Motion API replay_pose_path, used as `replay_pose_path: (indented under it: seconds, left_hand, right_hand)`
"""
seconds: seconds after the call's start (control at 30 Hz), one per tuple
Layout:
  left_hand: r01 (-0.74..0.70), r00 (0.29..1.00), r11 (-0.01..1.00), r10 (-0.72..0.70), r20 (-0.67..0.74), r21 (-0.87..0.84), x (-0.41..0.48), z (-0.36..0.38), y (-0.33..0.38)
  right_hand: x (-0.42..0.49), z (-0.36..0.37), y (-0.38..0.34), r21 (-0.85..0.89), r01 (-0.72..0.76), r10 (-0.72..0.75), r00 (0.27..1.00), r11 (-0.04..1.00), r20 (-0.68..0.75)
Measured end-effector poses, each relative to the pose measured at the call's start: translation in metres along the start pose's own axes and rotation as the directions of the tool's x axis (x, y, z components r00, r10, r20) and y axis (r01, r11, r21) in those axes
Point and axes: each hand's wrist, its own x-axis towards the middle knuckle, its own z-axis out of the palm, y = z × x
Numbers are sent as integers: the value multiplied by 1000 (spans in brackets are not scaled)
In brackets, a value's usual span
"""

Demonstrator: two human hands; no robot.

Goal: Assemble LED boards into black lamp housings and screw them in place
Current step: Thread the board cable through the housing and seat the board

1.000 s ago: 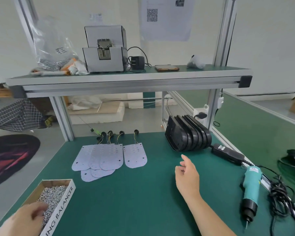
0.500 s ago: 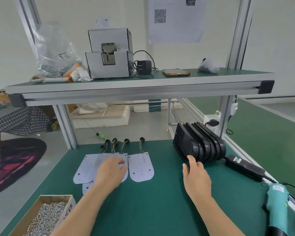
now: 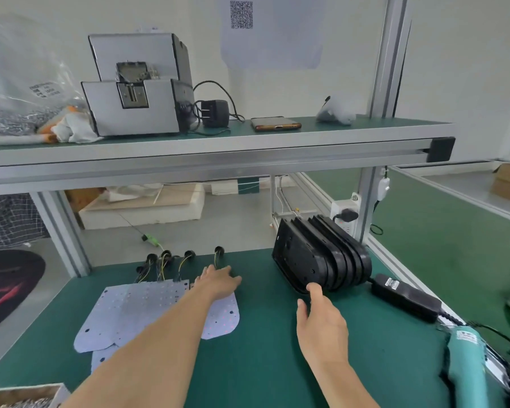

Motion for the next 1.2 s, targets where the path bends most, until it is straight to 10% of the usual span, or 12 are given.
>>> replay_pose_path:
  seconds: [0.2, 0.47, 1.2]
  left_hand:
    - [-7, 999, 936, -6, -36, -352, -8, -2, 13]
    - [-124, 987, 603, -5, -159, -788, -54, -6, 5]
    - [-627, 776, 327, 190, -601, -707, -209, -57, -27]
  right_hand:
    - [1, 0, 0, -17, -26, 26, 999, 1000, 23]
    - [-1, -4, 0, 195, -130, 136, 991, 972, -17]
    - [-29, -23, -2, 95, -62, 56, 996, 994, 70]
